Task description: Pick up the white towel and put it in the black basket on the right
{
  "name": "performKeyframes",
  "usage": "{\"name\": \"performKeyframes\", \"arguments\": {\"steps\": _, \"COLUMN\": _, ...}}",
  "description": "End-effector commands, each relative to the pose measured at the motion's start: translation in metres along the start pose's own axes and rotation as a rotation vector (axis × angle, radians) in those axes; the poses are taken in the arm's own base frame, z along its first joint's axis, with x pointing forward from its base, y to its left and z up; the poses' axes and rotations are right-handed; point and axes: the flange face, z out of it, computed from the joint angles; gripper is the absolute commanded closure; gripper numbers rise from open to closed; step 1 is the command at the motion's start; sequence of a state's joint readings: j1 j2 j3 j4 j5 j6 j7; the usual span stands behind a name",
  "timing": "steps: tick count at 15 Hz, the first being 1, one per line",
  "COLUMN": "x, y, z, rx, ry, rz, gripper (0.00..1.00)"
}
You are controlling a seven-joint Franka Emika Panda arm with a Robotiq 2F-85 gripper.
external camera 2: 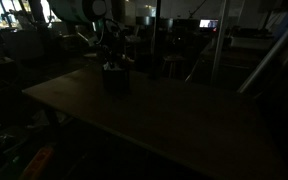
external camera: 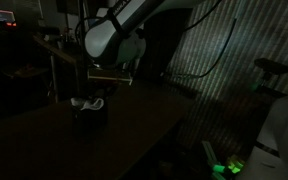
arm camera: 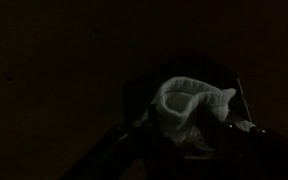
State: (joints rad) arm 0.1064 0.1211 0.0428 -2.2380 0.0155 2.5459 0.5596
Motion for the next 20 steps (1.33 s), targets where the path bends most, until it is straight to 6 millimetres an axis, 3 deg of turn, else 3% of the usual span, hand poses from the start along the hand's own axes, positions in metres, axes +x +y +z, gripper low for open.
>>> {"name": "performKeyframes", "arguments": {"steps": 1, "x": 0.009, "y": -0.004, "z": -0.008, "rx": 0.026, "ry": 0.020, "rz": -0.015, "gripper": 0.84}}
{"name": "performKeyframes", "arguments": {"steps": 4, "x": 0.013, "y": -0.013, "z": -0.017, "rx": 0.026, "ry": 0.027, "rz": -0.042, "gripper": 0.93}}
{"name": "performKeyframes", "arguments": {"steps": 8, "x": 0.032, "y": -0.044, "z": -0.028, "rx": 0.027, "ry": 0.037, "rz": -0.152, "gripper": 0.87}}
{"name": "performKeyframes", "arguments": {"steps": 13, "x": 0.051, "y": -0.077, "z": -0.021, "rx": 0.043, "ry": 0.009, "rz": -0.279, "gripper": 0.87}}
{"name": "performKeyframes", "arguments": {"steps": 20, "x": 0.059, "y": -0.077, "z": 0.007, "rx": 0.040, "ry": -0.029, "rz": -0.342, "gripper": 0.86}}
